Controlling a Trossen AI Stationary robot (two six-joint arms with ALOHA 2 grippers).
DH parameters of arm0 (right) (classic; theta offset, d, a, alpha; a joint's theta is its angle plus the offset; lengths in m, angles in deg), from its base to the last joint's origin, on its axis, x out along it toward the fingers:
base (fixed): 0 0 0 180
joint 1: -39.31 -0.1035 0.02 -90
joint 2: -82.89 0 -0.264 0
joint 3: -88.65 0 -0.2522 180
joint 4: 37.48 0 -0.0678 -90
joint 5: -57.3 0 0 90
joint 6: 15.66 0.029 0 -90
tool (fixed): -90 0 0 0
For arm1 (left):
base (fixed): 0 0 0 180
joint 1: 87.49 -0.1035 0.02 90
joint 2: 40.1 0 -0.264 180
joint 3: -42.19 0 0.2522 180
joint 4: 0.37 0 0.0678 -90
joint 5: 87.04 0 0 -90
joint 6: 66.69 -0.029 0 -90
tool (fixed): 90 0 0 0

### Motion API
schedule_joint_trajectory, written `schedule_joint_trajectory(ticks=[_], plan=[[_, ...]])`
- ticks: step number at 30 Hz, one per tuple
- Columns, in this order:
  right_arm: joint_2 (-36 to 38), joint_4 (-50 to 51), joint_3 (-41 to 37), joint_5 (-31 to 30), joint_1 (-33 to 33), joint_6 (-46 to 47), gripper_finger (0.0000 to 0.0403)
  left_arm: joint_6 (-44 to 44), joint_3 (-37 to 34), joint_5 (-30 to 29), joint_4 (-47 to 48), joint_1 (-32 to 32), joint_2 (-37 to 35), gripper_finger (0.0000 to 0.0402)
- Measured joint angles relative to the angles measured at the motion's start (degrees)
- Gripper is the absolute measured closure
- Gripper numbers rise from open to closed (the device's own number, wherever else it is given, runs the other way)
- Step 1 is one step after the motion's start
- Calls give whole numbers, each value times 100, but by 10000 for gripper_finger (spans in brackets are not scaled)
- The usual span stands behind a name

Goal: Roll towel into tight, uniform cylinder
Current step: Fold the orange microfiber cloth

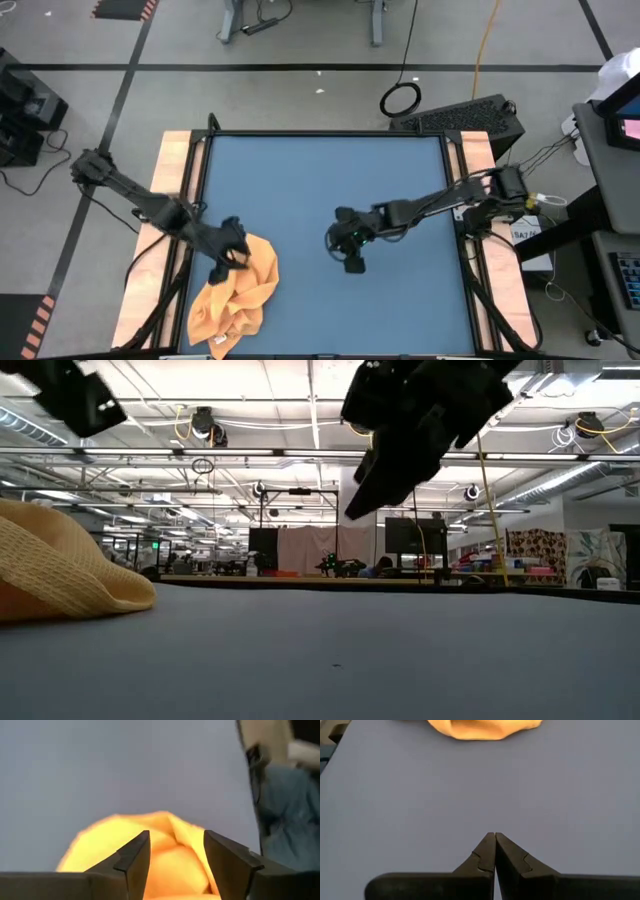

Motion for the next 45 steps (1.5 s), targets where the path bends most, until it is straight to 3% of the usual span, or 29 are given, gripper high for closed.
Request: schedule_joint_trajectory(ticks=[7, 15, 18, 24, 28, 31, 33, 37, 42, 45], plan=[[-627, -833, -2, 9, -252, 398, 403, 341, 0, 3, -724, 734, 1245, 187], [-943, -2359, -2, 7, -536, 667, 403, 636, 0, -49, -1369, 977, 2423, 193], [-1115, -2989, -2, -1, -671, 669, 403, 616, 0, -118, -1427, 984, 2826, 231], [-1528, -4012, 0, -335, -990, 669, 403, 410, 0, -314, -1594, 955, 3239, 380], [-1862, -4524, 2, -872, -1198, 647, 403, 103, 0, -817, -1766, 944, 3194, 382], [-2073, -4818, 6, -916, -1332, 424, 399, 14, 8, -1212, -1831, 933, 3041, 383], [-2196, -4796, 111, -1180, -1466, 274, 387, 20, 9, -1420, -1882, 933, 2948, 388], [-2414, -4314, 626, -2270, -1761, 2, 331, -63, 9, -1777, -2286, 933, 2886, 389], [-2528, -2712, 1561, -3783, -1913, -90, 242, -273, 9, -1827, -2587, 901, 2886, 381], [-2524, -2006, 1905, -4253, -1923, -57, 205, -317, 9, -1829, -2698, 901, 2886, 380]])
